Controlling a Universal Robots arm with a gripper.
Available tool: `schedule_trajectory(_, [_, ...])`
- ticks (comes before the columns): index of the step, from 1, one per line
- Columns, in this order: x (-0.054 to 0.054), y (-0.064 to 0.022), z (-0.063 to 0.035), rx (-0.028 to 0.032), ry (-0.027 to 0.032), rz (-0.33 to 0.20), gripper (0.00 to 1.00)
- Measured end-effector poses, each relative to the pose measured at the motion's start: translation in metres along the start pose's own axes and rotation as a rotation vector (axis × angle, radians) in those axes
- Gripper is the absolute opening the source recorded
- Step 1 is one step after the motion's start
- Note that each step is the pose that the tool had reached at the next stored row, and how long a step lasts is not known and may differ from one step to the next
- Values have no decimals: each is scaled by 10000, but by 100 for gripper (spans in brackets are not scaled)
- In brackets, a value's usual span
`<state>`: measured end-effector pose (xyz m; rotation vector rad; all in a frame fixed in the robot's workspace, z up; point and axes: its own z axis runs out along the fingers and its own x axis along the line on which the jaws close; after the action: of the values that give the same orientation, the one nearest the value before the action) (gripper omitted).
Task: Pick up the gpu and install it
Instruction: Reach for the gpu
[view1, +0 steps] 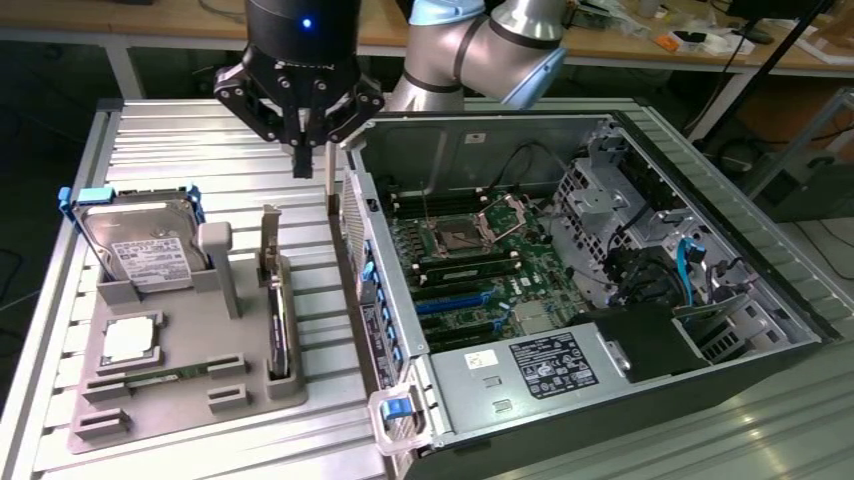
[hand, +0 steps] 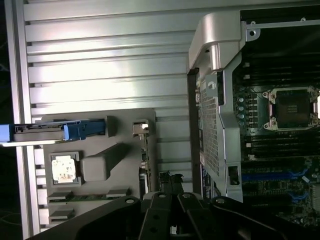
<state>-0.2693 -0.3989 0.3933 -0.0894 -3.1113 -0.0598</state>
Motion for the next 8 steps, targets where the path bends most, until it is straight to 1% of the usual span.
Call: schedule_trajectory(8, [83, -5, 2, 0, 0, 0, 11])
